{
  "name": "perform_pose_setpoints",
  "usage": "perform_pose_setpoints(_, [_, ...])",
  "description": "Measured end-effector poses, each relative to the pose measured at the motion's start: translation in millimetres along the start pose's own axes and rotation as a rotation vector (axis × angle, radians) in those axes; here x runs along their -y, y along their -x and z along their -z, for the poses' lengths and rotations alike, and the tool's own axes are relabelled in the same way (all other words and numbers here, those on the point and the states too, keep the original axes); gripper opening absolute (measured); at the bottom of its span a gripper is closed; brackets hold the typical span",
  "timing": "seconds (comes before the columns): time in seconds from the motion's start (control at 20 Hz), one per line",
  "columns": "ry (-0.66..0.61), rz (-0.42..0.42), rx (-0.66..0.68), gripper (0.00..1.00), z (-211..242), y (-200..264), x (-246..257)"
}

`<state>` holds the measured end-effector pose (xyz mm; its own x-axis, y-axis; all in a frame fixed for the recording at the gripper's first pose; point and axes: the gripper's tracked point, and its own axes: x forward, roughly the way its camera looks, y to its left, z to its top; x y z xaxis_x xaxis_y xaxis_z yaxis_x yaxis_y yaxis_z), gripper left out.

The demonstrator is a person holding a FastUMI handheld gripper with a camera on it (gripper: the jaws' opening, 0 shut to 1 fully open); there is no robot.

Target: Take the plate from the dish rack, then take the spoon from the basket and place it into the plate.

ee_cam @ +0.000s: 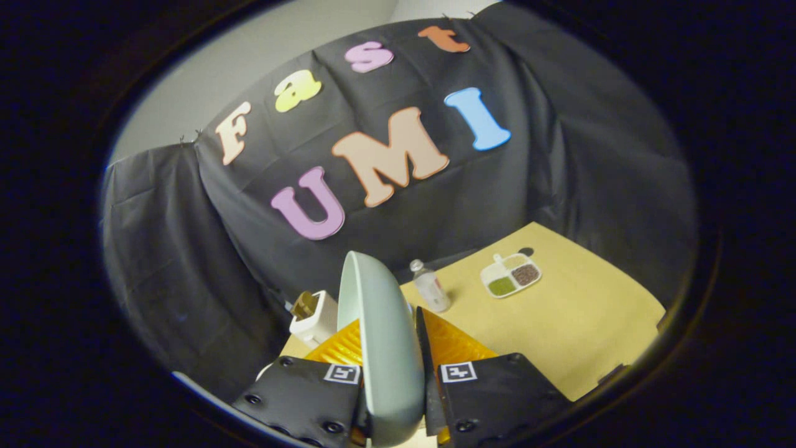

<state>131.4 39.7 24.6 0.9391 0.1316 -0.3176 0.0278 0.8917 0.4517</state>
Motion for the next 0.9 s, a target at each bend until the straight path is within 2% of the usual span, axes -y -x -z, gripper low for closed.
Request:
perform_pose_setpoints(0.2, [0.010,0.003,0.054,0.33,17,39,58])
perform_pose_setpoints(0.45, [-0.097,-0.052,-0.017,0.33,86,73,106])
perform_pose_setpoints(0.7, [-0.226,-0.059,-0.125,0.33,171,76,150])
perform_pose_setpoints(0.9, [-0.272,-0.043,-0.192,0.33,215,66,171])
